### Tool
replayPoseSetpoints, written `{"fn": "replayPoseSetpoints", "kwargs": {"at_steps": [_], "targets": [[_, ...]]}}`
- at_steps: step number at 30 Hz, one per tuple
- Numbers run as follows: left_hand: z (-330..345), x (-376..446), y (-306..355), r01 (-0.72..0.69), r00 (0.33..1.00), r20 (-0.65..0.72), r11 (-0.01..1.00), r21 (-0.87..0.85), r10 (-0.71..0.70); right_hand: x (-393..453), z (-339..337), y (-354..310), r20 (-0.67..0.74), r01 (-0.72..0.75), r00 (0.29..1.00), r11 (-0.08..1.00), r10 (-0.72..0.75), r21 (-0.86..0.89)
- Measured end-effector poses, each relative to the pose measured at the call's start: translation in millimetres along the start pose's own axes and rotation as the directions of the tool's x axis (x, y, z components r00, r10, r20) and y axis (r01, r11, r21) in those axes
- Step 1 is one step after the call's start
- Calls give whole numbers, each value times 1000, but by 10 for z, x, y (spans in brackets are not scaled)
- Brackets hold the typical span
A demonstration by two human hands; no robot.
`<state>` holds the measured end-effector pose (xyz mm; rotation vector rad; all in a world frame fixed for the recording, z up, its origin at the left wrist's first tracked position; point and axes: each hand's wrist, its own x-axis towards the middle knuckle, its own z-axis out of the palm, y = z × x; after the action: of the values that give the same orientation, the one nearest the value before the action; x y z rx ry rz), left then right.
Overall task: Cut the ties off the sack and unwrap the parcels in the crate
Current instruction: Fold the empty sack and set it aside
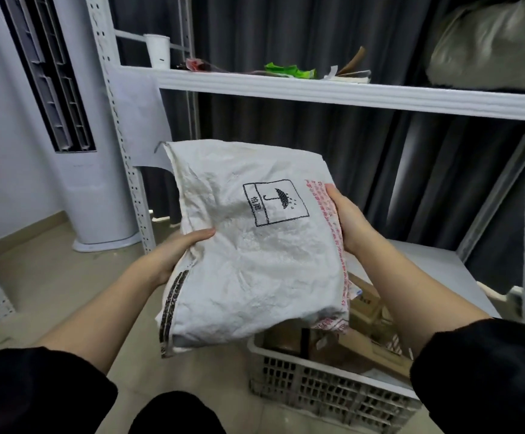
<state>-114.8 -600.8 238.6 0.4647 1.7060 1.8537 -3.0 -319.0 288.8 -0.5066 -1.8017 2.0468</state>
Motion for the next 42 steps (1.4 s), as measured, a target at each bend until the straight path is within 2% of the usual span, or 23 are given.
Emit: {"fn": "replayPoseSetpoints", "kwargs": {"at_steps": [3,6,8,11,14,24,28,31,33,35,38,39,40,41,42], "targets": [[-349,291,-196,17,987,-158,997,-75,-28,252,230,173,64,-11,998,967,28,-254],[-566,511,-430,41,966,-250,991,-124,-71,407,540,428,98,83,994,896,-44,-437],[-709,641,-651,36,951,-295,983,-178,-88,562,775,633,111,164,986,772,-121,-614],[-927,761,-1047,10,914,-387,962,-274,-121,759,1073,981,145,232,968,519,-202,-823],[-1144,862,-1490,-14,886,-435,929,-371,-160,895,1334,1396,267,324,945,413,-191,-851],[-1288,1236,-3355,90,776,-472,814,-574,-418,1263,1725,3298,422,367,897,311,133,-877],[-1240,1416,-3985,131,736,-462,774,-619,-494,1299,1684,3997,375,313,900,270,220,-910],[-1218,1503,-4308,115,781,-419,766,-633,-464,1291,1662,4402,332,267,897,241,292,-933],[-1206,1536,-4492,132,780,-394,744,-655,-486,1291,1647,4637,299,229,890,230,344,-946],[-1177,1562,-4618,160,769,-355,698,-698,-532,1289,1639,4818,257,170,878,241,403,-956],[-1161,1562,-4770,255,741,-289,652,-714,-607,1266,1694,5039,224,159,855,175,467,-972],[-1131,1554,-4786,299,716,-294,659,-690,-633,1252,1715,5094,209,149,853,160,479,-976],[-1090,1549,-4794,351,655,-341,671,-653,-675,1225,1740,5161,185,122,843,157,505,-980],[-1047,1543,-4786,409,540,-458,696,-590,-706,1201,1753,5231,167,94,828,161,536,-983],[-1041,1529,-4797,453,390,-639,742,-494,-663,1167,1759,5302,161,80,807,164,569,-983]]}}
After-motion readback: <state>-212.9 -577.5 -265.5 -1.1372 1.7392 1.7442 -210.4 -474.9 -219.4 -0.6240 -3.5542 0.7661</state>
